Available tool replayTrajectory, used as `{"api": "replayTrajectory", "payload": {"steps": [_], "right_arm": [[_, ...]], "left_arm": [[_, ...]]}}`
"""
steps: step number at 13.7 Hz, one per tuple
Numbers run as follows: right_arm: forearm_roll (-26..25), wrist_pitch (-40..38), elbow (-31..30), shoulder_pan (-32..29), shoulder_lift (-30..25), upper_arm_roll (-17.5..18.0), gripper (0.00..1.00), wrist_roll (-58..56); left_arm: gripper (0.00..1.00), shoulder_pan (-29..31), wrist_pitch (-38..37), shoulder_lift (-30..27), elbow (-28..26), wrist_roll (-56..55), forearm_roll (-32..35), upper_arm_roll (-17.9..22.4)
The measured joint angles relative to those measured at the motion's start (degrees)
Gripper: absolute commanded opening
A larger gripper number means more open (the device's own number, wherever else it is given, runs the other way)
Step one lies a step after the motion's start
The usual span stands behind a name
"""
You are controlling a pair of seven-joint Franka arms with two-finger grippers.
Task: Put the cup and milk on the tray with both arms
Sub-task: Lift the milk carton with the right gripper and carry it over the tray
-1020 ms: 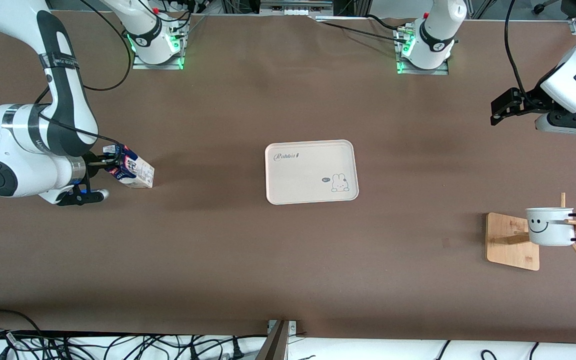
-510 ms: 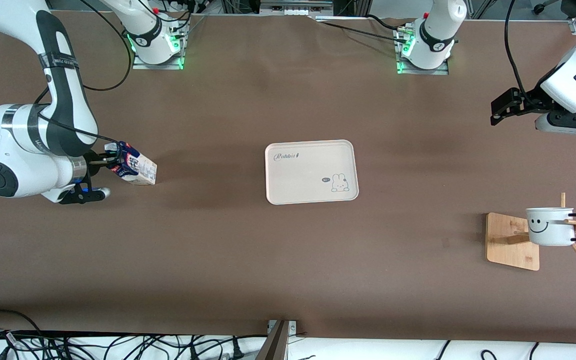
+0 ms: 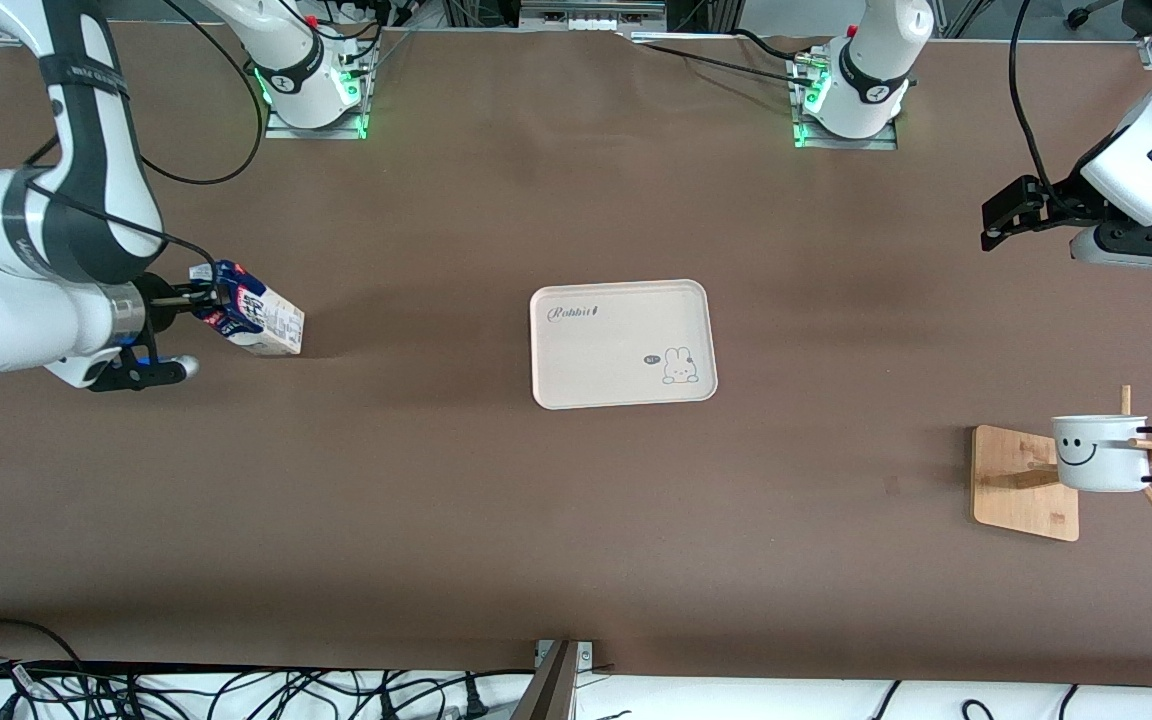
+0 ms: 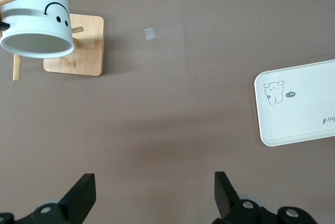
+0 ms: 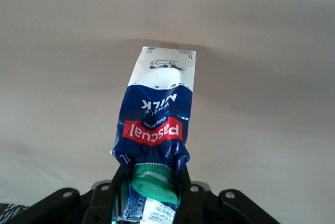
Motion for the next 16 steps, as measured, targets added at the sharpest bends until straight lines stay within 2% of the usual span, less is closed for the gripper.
{"api": "replayTrajectory", "payload": {"steps": [7,14,16], "right_arm": [[0.50,-9.72,8.38,1.07,-1.03,0.30,0.00,4.13],[1.10,-10.37,9.18,9.76,-5.34,0.74,0.00,17.18],[3.85,-10.25,9.18,11.33,-5.40,1.57,0.00,21.96]], "left_arm": [[1.00,0.00,0.00,0.00,0.00,0.00,0.00,0.00],[1.00,0.00,0.00,0.00,0.00,0.00,0.00,0.00],[1.00,0.00,0.00,0.00,0.00,0.00,0.00,0.00]]}}
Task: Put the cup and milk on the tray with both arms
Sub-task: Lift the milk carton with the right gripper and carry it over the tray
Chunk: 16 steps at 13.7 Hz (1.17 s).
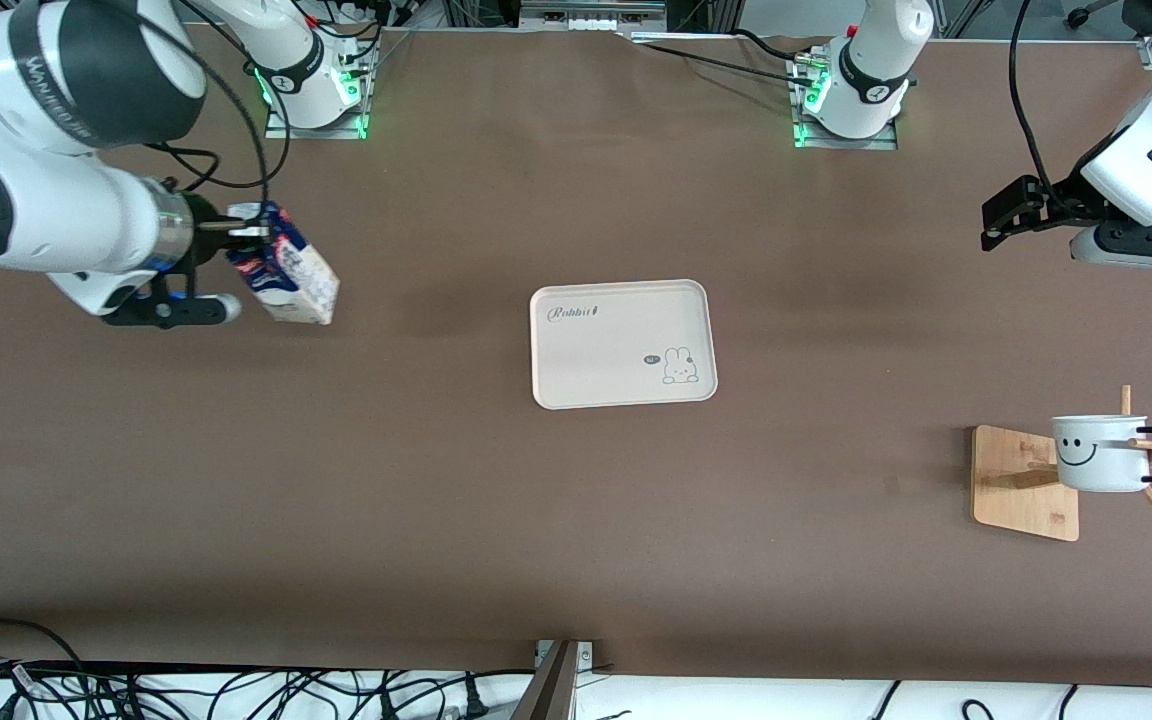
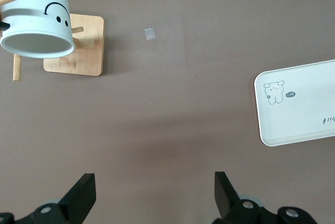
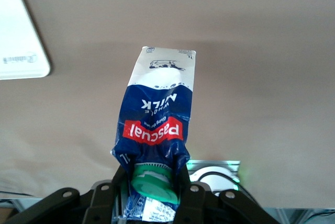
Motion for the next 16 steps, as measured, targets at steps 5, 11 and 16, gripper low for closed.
{"api": "replayTrajectory", "payload": {"steps": [5,11,16], "right_arm": [[1.95,4.80,0.00,5.95,0.15,1.54,0.00,12.42],[5.24,15.57,-0.08,14.41,2.86,1.74,0.00,27.83],[5.26,24.60,-0.15,19.58,7.70,1.78,0.00,34.60]], "left_arm": [[1.00,0.00,0.00,0.00,0.00,0.00,0.00,0.00],[1.00,0.00,0.00,0.00,0.00,0.00,0.00,0.00],[1.00,0.00,0.00,0.00,0.00,0.00,0.00,0.00]]}}
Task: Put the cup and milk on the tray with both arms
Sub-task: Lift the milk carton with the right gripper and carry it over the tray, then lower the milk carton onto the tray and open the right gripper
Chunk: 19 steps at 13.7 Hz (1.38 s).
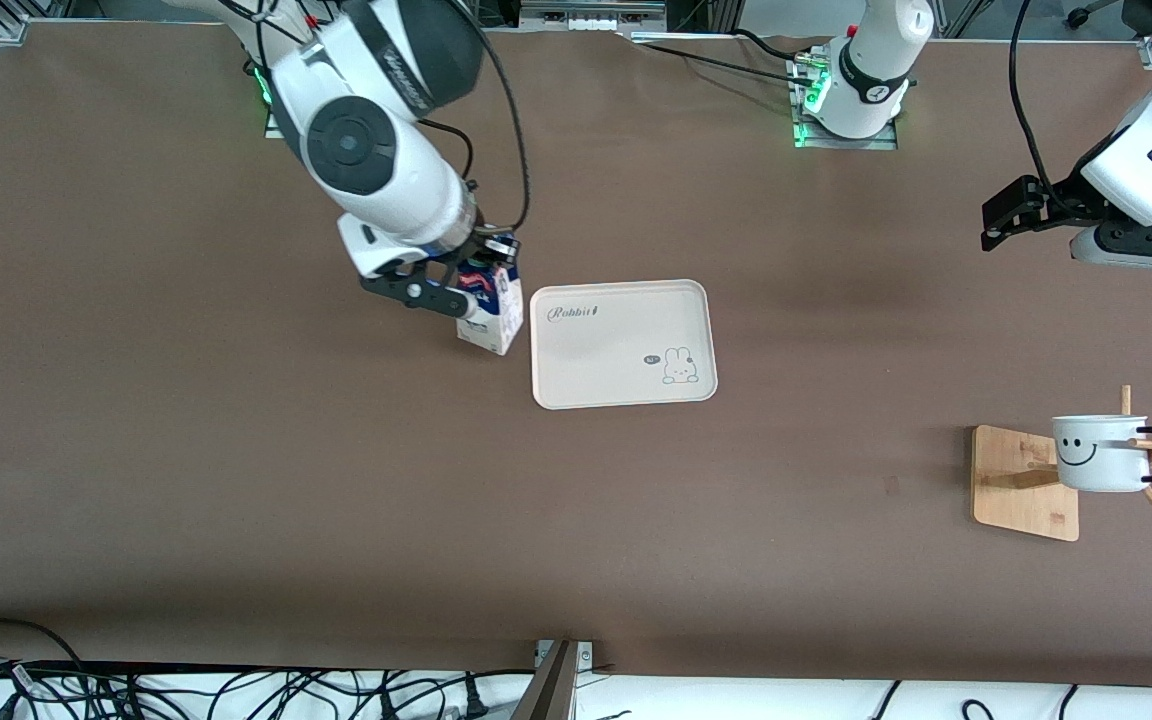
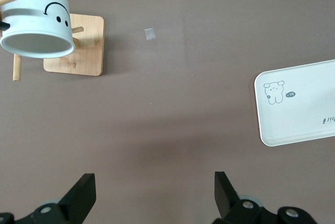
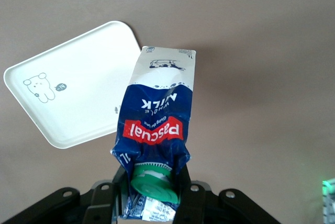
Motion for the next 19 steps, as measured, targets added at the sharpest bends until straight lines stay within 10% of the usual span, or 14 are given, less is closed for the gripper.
{"api": "replayTrajectory", "payload": {"steps": [19], "right_arm": [[0.00,11.40,0.14,5.49,6.92,0.01,0.00,-10.54]], "left_arm": [[1.00,-0.06,-0.25,0.00,0.00,0.00,0.00,-0.25]]}}
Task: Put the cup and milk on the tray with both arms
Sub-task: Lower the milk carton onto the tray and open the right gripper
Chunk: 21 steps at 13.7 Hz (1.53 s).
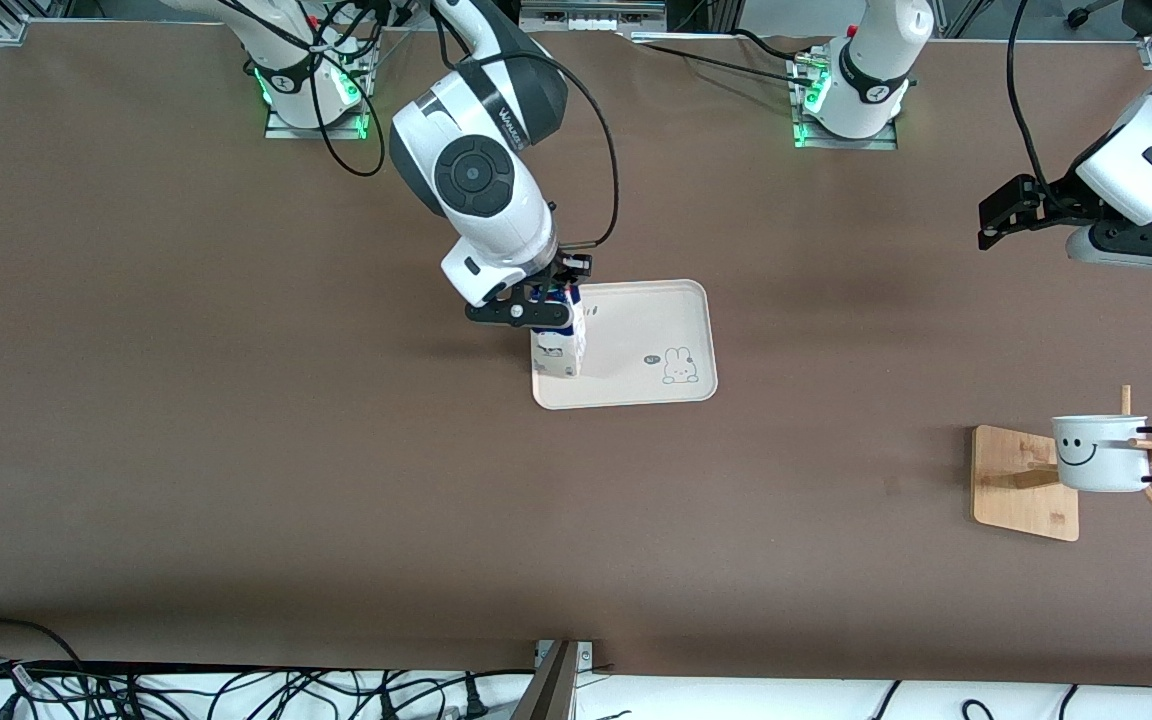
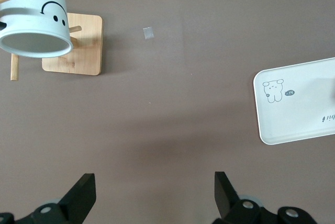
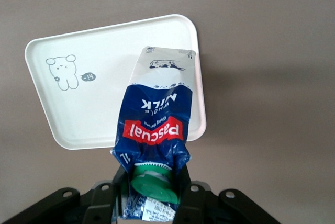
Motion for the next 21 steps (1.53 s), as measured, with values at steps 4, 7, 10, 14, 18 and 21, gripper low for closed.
{"api": "replayTrajectory", "payload": {"steps": [4,7,10,14,18,21], "right_arm": [[0.00,0.25,0.80,0.38,0.86,0.00,0.00,-4.25],[0.00,0.26,1.21,0.50,1.64,-0.03,0.00,-9.98],[0.00,0.24,1.22,0.43,2.10,-0.32,0.00,-12.89],[0.39,0.09,1.22,0.20,2.91,-0.53,0.00,-13.44],[5.70,-0.14,1.22,-0.48,3.50,-0.84,0.00,-13.44],[6.33,-0.34,1.45,-1.12,4.36,-0.85,0.00,-13.46]], "left_arm": [[1.00,0.27,-0.96,0.00,-0.01,0.00,0.00,0.32],[1.00,1.09,-1.43,0.00,-0.02,0.00,0.00,0.57],[1.00,1.09,-1.57,0.00,-0.02,0.00,0.00,0.43],[1.00,1.05,-1.57,0.00,-0.02,0.00,0.00,0.20],[1.00,1.05,-1.57,0.00,-0.02,0.00,0.00,0.11],[1.00,1.05,-1.57,0.00,-0.02,0.00,0.00,0.03]]}}
